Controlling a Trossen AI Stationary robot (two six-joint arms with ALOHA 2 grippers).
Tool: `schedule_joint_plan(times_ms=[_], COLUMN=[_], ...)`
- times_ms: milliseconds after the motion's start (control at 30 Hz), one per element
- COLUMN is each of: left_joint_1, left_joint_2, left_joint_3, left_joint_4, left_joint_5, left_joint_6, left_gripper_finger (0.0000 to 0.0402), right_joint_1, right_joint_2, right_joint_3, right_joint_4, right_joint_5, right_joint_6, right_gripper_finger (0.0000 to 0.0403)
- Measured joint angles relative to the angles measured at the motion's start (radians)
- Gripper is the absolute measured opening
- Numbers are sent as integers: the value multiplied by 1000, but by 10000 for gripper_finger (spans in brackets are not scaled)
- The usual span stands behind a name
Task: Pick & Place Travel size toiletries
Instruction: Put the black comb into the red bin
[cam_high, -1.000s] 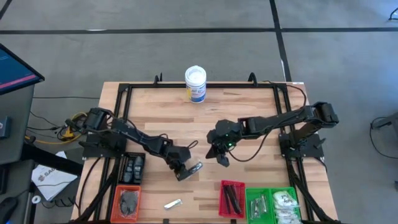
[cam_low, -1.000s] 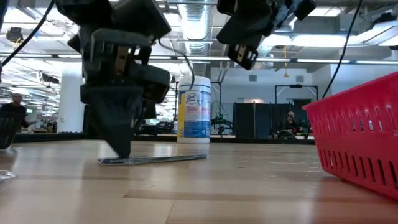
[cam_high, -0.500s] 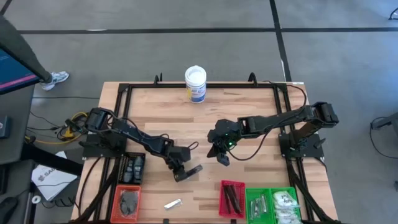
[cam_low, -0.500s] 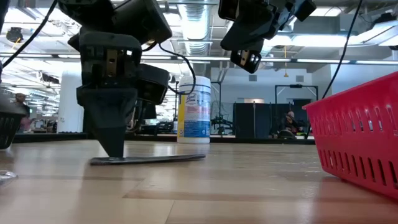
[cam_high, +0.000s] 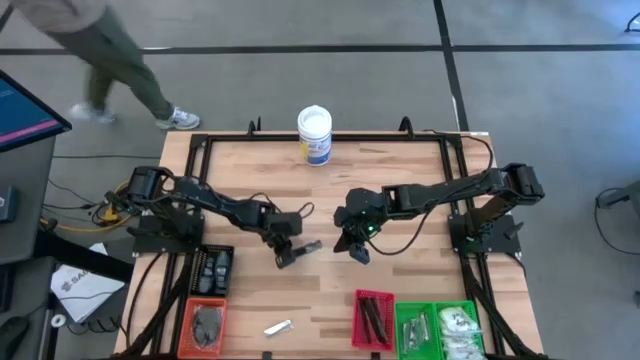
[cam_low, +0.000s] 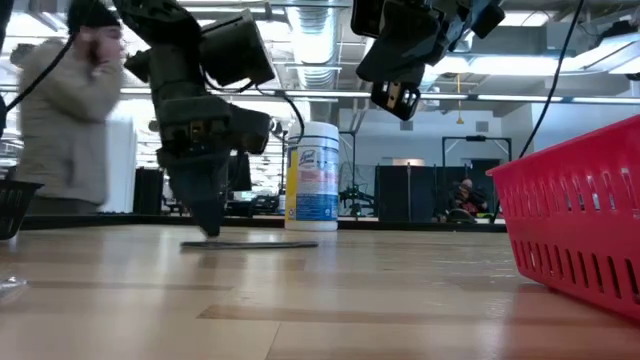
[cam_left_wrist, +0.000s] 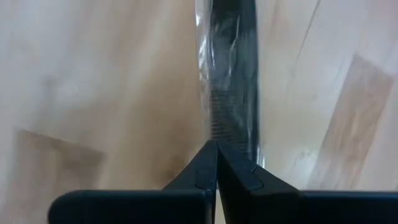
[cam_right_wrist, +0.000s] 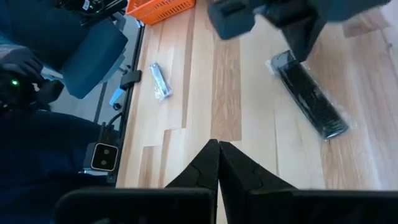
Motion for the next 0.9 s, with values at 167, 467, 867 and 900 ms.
schedule_joint_plan(times_ms=[167,467,867,900], left_joint_1=[14,-84,-152,-146], left_joint_2=[-71,-125,-14,-4], left_joint_3=[2,4,5,5], left_joint_4=[-20,-12,-13,-10], left_joint_5=[0,-26,-52,-52], left_joint_6=[37,-194,-311,-311], left_gripper_finger=[0,0,0,0], right_joint_1=[-1,-38,-94,-94], right_joint_2=[0,12,13,13], right_joint_3=[0,0,0,0], right_joint_4=[-2,39,144,142], right_joint_5=[-3,-146,-160,-160], right_joint_6=[0,19,20,23], right_gripper_finger=[0,0,0,0])
